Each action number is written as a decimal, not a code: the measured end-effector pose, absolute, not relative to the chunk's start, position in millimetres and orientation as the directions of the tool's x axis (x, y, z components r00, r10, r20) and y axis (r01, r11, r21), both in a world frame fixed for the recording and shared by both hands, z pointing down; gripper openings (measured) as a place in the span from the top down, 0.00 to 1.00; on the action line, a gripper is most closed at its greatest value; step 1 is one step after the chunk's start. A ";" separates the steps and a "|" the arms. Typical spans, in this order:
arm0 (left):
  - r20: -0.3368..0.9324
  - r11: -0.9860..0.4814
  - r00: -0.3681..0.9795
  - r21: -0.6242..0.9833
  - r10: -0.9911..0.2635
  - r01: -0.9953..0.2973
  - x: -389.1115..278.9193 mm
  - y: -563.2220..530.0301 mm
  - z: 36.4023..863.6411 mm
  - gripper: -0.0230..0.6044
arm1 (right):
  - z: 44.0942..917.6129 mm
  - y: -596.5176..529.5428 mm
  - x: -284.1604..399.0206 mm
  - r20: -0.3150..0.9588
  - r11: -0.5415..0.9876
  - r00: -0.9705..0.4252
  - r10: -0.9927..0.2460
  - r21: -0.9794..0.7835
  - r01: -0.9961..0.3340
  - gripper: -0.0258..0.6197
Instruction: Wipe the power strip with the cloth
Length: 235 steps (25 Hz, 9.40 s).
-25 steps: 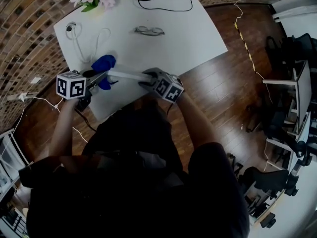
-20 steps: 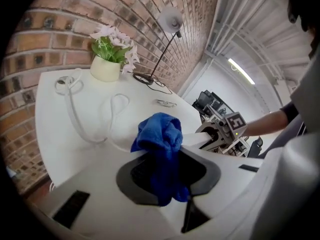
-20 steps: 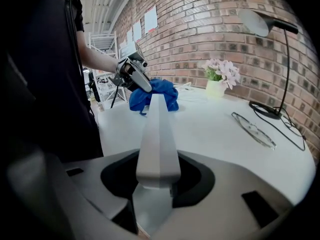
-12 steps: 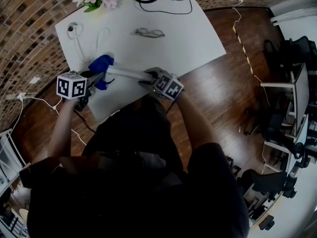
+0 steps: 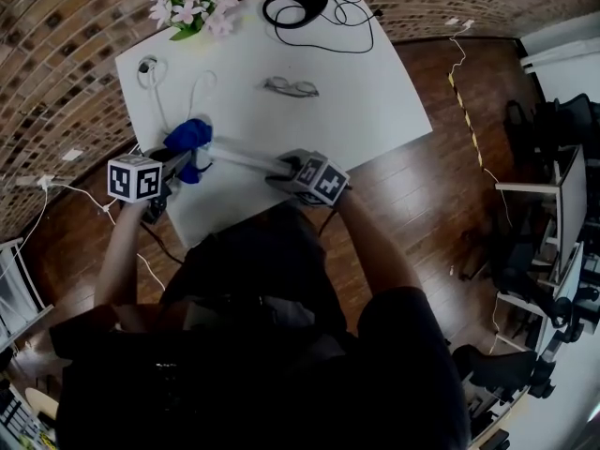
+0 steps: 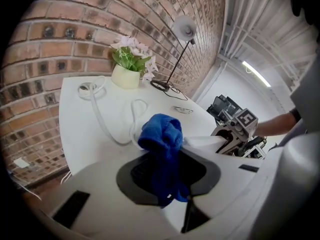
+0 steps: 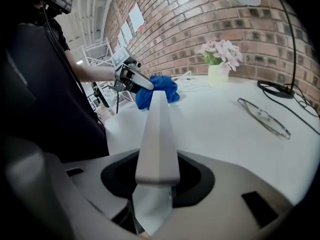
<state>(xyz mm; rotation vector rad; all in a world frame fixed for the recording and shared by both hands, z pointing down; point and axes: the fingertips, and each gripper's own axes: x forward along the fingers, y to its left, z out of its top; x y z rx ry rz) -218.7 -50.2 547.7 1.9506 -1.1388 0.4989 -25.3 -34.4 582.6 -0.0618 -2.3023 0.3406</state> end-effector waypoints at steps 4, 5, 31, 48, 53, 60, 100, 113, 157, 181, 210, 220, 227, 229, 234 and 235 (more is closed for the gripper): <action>0.659 -0.255 0.511 0.450 -0.552 -0.856 -219.8 -56.9 544.1 0.80 | 579.1 -36.4 -24.2 0.752 0.970 -0.639 0.164 -0.242 -0.035 0.71; 0.652 -0.248 0.511 0.457 -0.560 -0.854 -220.5 -58.5 542.4 0.80 | 579.4 -39.1 -23.4 0.765 0.975 -0.625 0.156 -0.222 -0.029 0.71; 0.593 -0.447 0.592 0.392 -0.545 -0.804 -135.5 -89.9 511.6 0.79 | 582.3 -112.3 -26.1 0.816 0.898 -0.495 -0.299 0.416 0.143 0.69; 0.674 -0.532 0.553 0.271 -0.491 -0.802 -115.2 -85.7 527.2 0.79 | 574.9 -100.8 -18.3 0.743 0.895 -0.575 -0.343 0.445 0.041 0.56; 0.669 -0.542 0.550 0.253 -0.500 -0.801 -115.9 -82.9 527.9 0.79 | 551.3 -77.0 -24.7 0.717 0.955 -0.660 -0.223 0.296 -0.001 0.53; 0.671 -0.537 0.563 0.282 -0.482 -0.795 -115.5 -82.8 528.9 0.79 | 558.6 -81.3 -56.3 0.785 0.981 -0.602 -0.148 0.194 0.012 0.70; 0.719 -0.456 0.595 0.421 -0.360 -0.784 -108.4 -42.6 562.0 0.79 | 570.4 -35.8 -55.3 0.605 0.876 -0.686 -0.404 0.471 -0.101 0.72; 0.652 -0.423 0.506 0.298 -0.564 -0.856 -136.3 -93.0 533.8 0.78 | 555.7 -40.6 -39.8 0.617 0.880 -0.649 -0.445 0.437 -0.188 0.63; 0.791 -0.427 0.402 0.199 -0.461 -0.882 -132.8 -70.0 541.8 0.75 | 578.7 -54.2 -2.2 0.590 0.964 -0.766 -0.254 0.095 -0.247 0.52; 0.787 -0.431 0.335 0.099 -0.518 -0.897 -130.4 -98.8 553.5 0.78 | 581.1 -66.0 2.7 0.636 0.987 -0.759 -0.141 0.034 -0.155 0.53; 0.788 -0.546 0.457 0.188 -0.413 -0.816 -40.7 -86.2 552.8 0.81 | 581.7 -66.2 1.5 0.638 0.987 -0.757 -0.143 0.032 -0.159 0.53; 0.788 -0.558 0.492 0.236 -0.369 -0.796 2.9 -79.3 553.0 0.81 | 581.1 -65.0 3.7 0.630 0.987 -0.763 -0.145 0.043 -0.152 0.53; 0.799 -0.580 0.494 0.235 -0.341 -0.780 24.8 -74.5 553.9 0.81 | 581.1 -65.0 2.6 0.621 0.987 -0.769 -0.151 0.056 -0.149 0.53; 0.803 -0.587 0.492 0.229 -0.338 -0.777 30.5 -72.5 554.0 0.81 | 580.9 -64.4 2.5 0.620 0.987 -0.770 -0.152 0.059 -0.148 0.53; 0.805 -0.580 0.496 0.243 -0.327 -0.778 36.9 -70.4 555.1 0.81 | 581.6 -63.9 2.1 0.612 0.987 -0.775 -0.157 0.068 -0.146 0.53; 0.804 -0.573 0.498 0.252 -0.324 -0.780 37.6 -70.3 555.2 0.81 | 581.8 -63.7 2.0 0.610 0.987 -0.776 -0.157 0.069 -0.145 0.53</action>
